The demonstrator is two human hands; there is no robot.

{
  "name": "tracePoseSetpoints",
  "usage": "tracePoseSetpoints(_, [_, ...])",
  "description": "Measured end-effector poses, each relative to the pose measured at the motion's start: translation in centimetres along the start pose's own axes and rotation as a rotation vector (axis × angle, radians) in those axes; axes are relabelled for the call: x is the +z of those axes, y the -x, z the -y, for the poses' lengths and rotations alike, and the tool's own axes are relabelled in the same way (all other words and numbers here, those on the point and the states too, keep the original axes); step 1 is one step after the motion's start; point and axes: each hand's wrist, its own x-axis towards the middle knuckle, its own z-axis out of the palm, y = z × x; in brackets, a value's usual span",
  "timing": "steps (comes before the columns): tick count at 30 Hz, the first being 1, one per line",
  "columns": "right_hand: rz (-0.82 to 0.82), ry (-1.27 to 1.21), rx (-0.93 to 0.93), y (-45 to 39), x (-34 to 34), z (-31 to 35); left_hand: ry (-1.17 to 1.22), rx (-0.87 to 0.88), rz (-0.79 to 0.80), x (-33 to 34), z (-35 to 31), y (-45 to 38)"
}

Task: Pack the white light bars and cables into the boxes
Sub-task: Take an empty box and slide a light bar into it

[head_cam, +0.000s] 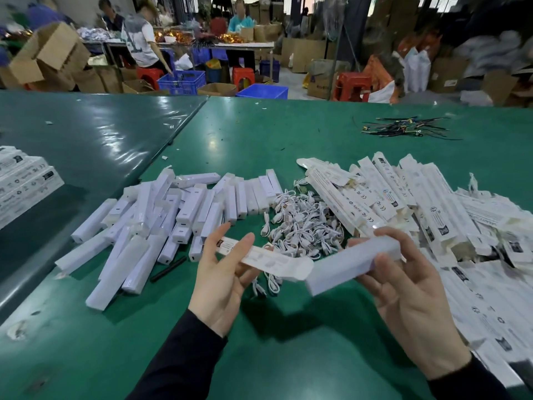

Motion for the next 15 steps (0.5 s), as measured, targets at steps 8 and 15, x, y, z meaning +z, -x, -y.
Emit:
tracePoseSetpoints(8, [-0.068,0.139,-0.196,0.41,0.2,-0.06,0.001,-0.018,-0.022,-0.04,0.07,-0.12])
tracePoseSetpoints(15, [-0.024,0.324,-0.299,0.43,-0.4,0.41,0.072,0.054,0.053,-0.36,-0.23,0.05])
